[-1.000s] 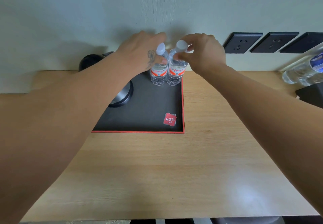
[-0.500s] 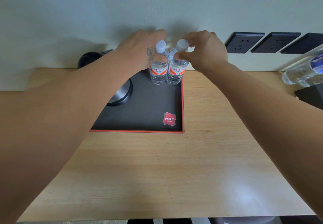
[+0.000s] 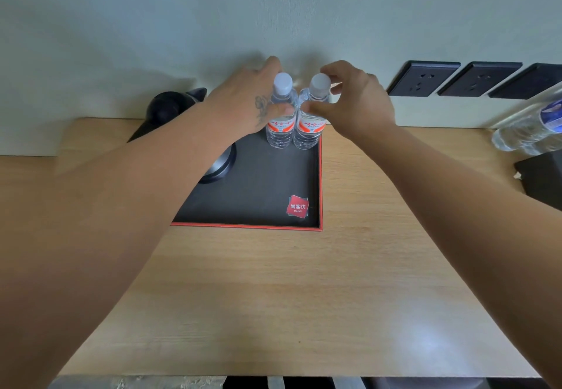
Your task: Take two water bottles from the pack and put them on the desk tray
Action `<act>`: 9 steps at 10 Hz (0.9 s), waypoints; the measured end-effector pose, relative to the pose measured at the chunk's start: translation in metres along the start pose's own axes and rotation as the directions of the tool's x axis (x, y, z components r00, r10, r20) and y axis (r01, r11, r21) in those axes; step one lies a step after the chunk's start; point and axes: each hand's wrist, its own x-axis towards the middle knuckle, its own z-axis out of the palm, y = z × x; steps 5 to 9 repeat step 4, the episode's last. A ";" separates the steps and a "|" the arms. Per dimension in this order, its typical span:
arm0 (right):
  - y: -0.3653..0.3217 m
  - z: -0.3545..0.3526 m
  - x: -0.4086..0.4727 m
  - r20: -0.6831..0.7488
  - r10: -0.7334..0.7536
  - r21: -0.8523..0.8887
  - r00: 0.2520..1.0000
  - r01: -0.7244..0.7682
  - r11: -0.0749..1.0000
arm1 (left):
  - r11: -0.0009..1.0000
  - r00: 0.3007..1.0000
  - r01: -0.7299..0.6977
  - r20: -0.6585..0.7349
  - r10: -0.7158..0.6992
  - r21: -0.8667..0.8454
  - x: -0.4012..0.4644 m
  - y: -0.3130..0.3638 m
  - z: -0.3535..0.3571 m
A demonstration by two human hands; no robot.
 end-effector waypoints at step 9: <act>-0.018 -0.013 -0.051 0.030 -0.301 -0.090 0.953 0.303 0.949 | 0.984 0.988 0.033 -0.157 -0.005 0.177 -0.087 0.021 -0.027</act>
